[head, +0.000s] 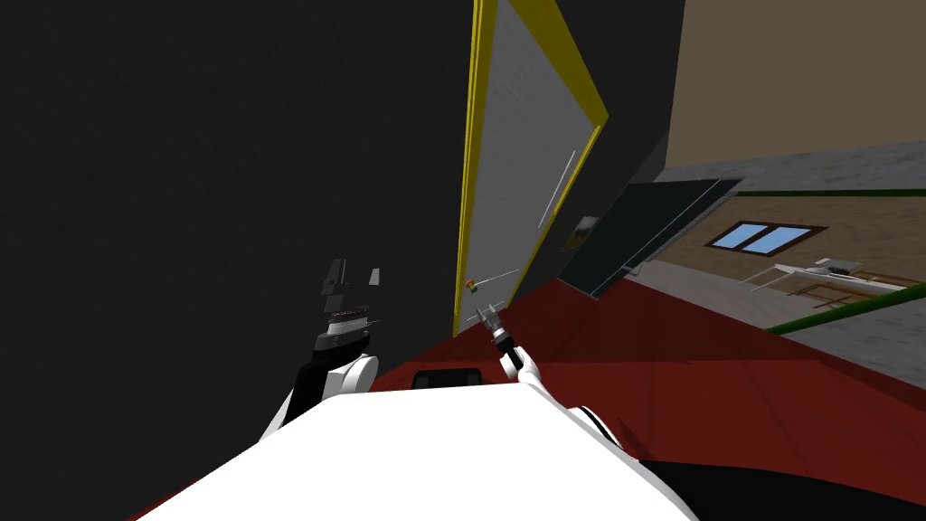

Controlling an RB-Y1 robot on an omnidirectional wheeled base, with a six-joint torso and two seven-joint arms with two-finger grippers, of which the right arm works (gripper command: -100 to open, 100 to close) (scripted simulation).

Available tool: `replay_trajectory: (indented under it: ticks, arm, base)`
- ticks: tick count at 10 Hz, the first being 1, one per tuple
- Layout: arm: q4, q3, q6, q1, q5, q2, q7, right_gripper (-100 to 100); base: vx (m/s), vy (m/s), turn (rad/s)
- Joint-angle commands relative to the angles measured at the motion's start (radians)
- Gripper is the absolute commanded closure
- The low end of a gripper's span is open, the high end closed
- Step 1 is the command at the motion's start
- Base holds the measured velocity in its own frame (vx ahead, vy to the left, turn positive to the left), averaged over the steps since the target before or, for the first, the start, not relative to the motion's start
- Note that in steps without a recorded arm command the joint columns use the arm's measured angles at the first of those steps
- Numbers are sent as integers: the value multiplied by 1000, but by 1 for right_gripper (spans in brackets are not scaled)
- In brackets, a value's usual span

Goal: Pull the door open

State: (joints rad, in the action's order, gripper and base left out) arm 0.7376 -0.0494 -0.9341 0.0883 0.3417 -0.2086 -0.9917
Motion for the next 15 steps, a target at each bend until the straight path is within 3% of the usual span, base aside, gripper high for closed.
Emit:
replay_trajectory:
  ticks: [1,2,3,7,8,10,12,14,15]
  arm:
    - [-32,-2,-8,13,8,-3,-22,-100]
    - [-71,-4,-19,27,18,-6,-48,-100]
    - [-71,-4,-19,27,18,-6,-48,-100]
    - [-163,-8,-46,62,42,-14,-110,-100]
    - [-141,-9,-38,53,40,-14,-98,-100]
    - [-151,53,-51,34,40,-27,-97,-100]
    - [-153,71,-54,28,40,-31,-96,-100]
    - [-163,131,-67,10,40,-44,-92,-100]
    - [-163,131,-67,10,40,-44,-92,-100]
  base:
    - [50,-55,33]
    - [66,-88,67]
    - [60,-69,35]
    - [65,-64,43]
    - [30,-29,11]
    - [14,106,293]
    - [59,117,148]
    - [80,74,277]
    - [72,36,66]
